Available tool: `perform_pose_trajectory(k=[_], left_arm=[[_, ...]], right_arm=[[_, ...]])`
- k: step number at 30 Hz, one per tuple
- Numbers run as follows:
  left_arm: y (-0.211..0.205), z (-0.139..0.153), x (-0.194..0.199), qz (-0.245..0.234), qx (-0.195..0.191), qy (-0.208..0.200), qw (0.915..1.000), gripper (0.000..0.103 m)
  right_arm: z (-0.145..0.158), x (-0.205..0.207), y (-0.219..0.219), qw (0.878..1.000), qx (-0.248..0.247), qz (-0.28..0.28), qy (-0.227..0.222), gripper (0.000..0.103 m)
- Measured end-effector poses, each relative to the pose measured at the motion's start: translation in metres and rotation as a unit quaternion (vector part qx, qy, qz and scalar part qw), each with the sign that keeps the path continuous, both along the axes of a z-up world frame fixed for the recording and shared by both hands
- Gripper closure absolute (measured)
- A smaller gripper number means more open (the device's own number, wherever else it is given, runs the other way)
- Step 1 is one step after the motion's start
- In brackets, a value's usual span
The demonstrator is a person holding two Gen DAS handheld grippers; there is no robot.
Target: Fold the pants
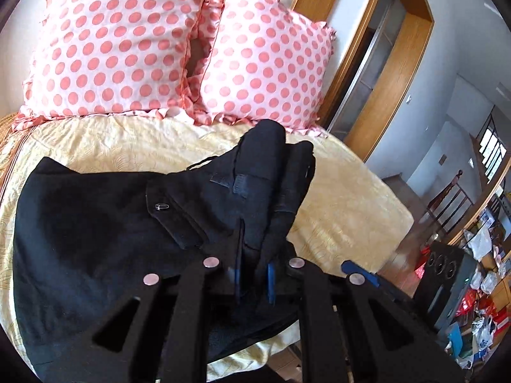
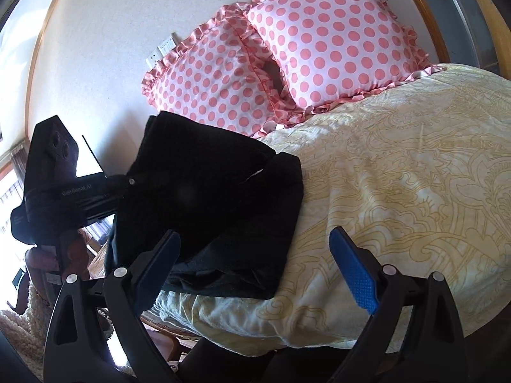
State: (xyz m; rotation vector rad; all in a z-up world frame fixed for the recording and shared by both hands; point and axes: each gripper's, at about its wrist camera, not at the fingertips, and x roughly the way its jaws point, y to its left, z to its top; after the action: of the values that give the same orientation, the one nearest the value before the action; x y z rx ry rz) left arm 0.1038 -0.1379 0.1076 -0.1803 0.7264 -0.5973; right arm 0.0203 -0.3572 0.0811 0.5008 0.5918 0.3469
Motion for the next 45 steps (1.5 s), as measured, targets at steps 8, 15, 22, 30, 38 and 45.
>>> perform_pose_trajectory(k=[8, 15, 22, 30, 38, 45], left_arm=[[-0.037, -0.058, -0.015, -0.069, 0.051, 0.043, 0.9954, 0.091], [-0.025, -0.057, -0.03, -0.061, 0.046, 0.025, 0.9968, 0.083], [0.014, -0.026, -0.062, -0.071, 0.031, 0.006, 0.997, 0.007], [0.105, -0.023, -0.014, 0.092, 0.015, 0.015, 0.9955, 0.006], [0.13, -0.06, 0.046, 0.147, 0.037, 0.107, 0.9827, 0.006], [0.126, -0.065, 0.038, 0.153, 0.06, 0.094, 0.982, 0.006]], right_arm=[[0.0, -0.007, -0.023, 0.999, -0.01, -0.044, 0.007, 0.007], [0.026, -0.005, -0.026, 0.998, -0.029, -0.055, -0.032, 0.007], [0.059, 0.008, 0.001, 0.995, -0.039, -0.007, -0.089, 0.007], [0.048, 0.059, 0.065, 0.993, -0.003, 0.111, -0.043, 0.008], [0.005, 0.124, 0.086, 0.988, -0.056, 0.083, 0.121, 0.009], [-0.005, 0.114, 0.099, 0.984, -0.12, 0.083, 0.104, 0.009]])
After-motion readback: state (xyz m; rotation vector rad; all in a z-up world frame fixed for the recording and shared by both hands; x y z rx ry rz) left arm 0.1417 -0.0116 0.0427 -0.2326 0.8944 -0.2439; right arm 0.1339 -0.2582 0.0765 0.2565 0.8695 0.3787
